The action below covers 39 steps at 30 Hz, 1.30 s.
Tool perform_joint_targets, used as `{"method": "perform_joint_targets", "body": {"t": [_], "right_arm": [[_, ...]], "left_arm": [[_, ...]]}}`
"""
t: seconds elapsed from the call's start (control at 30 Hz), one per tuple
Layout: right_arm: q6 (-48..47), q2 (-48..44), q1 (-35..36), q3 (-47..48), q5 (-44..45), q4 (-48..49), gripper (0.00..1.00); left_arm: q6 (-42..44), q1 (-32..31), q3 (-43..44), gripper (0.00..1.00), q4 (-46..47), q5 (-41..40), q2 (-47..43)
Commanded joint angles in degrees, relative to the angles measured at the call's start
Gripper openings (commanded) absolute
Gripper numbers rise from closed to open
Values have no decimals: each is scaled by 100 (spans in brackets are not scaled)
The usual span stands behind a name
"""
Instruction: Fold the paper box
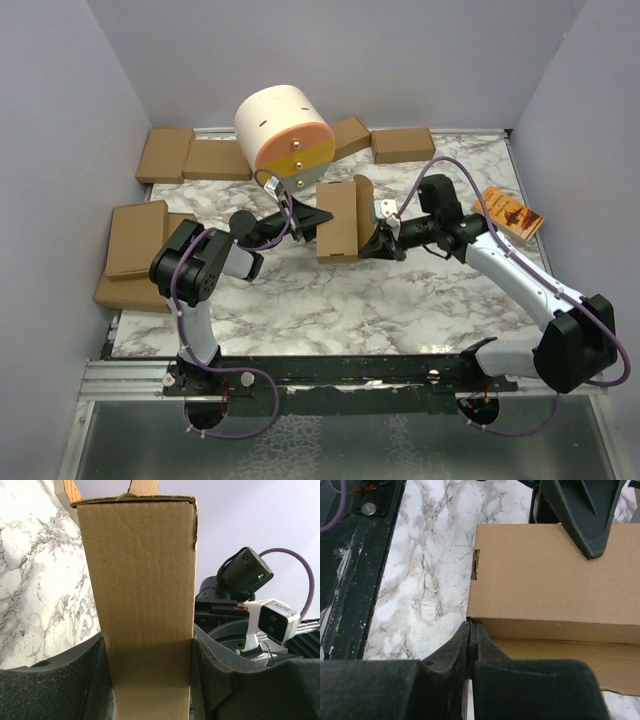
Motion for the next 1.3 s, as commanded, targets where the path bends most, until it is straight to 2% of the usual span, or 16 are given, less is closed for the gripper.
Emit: {"method": "perform_joint_targets", "body": {"t": [0.0,0.2,0.4,0.6,0.7,0.8,0.9,1.03,1.17,1.27], "right_arm": [[-297,78,87,308,70,-452,2],[-346,-145,74,253,431,-858,18],[-321,-609,-172,68,235,-859,35],[-583,-701,-948,451,-717,-1447,44],[-26,-491,-1788,737,-1533,-1231,53],[203,13,-2508,1142,-2140,-1100,57],[113,367,-2549,1566,-1971,-1259,66],[832,396,-2549,1557,-1915,-512,77],[1410,447,-2526,1490,-1813,-159,78],[1164,477,-2478,1532,-1918,-451,78]], "left_arm": [[258,-47,-17,28,1401,83,70],[339,-2,14,28,1410,263,-6],[394,65,-34,28,1410,358,-60],[640,70,-56,28,1406,588,-125],[888,69,-80,28,1401,823,-154],[1373,73,-209,27,1401,1046,-256],[2061,60,-483,27,1401,1167,-506],[2840,-30,-718,27,1392,1049,-847],[3506,-82,-882,27,1392,856,-1089],[3784,-91,-937,27,1392,759,-1102]]}}
